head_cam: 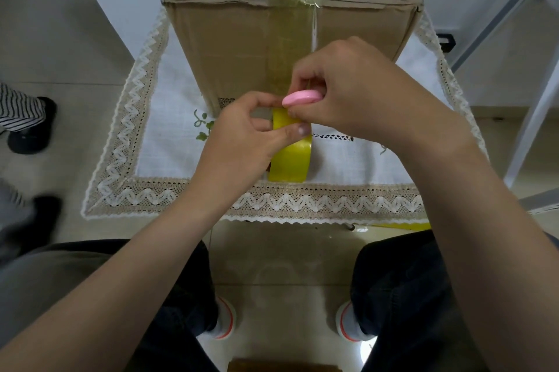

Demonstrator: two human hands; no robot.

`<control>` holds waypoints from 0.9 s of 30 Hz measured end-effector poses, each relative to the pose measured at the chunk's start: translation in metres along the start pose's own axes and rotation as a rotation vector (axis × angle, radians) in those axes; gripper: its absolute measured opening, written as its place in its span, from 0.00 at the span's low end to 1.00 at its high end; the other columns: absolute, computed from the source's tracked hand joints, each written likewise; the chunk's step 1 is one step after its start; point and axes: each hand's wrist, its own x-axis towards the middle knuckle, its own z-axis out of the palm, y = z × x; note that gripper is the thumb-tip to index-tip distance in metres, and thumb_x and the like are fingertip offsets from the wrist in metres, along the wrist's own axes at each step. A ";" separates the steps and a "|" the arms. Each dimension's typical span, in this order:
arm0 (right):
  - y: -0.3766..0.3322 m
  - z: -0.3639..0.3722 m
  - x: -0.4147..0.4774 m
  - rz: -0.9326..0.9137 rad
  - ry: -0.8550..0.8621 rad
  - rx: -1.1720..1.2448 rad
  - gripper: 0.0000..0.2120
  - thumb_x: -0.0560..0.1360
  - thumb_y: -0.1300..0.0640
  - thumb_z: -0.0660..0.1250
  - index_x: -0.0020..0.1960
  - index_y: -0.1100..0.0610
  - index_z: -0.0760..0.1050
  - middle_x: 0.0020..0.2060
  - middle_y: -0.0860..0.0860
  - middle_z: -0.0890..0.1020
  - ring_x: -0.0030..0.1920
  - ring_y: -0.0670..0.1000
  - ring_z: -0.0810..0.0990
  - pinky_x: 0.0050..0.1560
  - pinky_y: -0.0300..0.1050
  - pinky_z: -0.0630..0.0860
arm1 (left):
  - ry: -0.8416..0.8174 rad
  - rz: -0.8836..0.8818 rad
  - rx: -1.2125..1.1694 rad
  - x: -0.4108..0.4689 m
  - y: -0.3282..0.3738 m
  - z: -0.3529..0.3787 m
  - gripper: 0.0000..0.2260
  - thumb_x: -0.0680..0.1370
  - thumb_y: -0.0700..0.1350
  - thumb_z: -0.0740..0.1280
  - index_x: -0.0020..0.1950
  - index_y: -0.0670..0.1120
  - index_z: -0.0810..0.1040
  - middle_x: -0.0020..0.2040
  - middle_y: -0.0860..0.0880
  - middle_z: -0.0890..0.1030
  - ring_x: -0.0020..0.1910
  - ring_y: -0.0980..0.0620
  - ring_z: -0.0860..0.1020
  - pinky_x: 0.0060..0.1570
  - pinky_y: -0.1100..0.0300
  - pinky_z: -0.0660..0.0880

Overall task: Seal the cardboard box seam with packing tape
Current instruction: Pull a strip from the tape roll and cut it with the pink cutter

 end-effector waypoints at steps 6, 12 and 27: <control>0.006 -0.002 -0.008 -0.013 0.021 -0.003 0.07 0.74 0.48 0.73 0.44 0.51 0.83 0.30 0.42 0.74 0.36 0.44 0.70 0.41 0.49 0.74 | 0.011 -0.015 0.002 0.000 0.000 0.001 0.19 0.73 0.48 0.80 0.61 0.50 0.80 0.39 0.50 0.88 0.40 0.52 0.88 0.47 0.42 0.85; 0.008 -0.006 -0.013 -0.010 0.020 -0.022 0.07 0.75 0.49 0.74 0.42 0.51 0.83 0.29 0.41 0.75 0.34 0.43 0.71 0.40 0.49 0.73 | 0.014 -0.026 0.015 0.003 0.000 0.001 0.19 0.73 0.49 0.80 0.61 0.50 0.80 0.35 0.53 0.87 0.36 0.57 0.86 0.34 0.60 0.79; 0.018 -0.010 -0.025 0.107 -0.010 -0.107 0.05 0.72 0.50 0.73 0.39 0.49 0.79 0.29 0.44 0.73 0.35 0.50 0.71 0.43 0.56 0.80 | 0.031 -0.034 0.059 0.004 0.002 0.002 0.19 0.73 0.51 0.80 0.61 0.53 0.79 0.35 0.51 0.87 0.38 0.52 0.87 0.41 0.50 0.83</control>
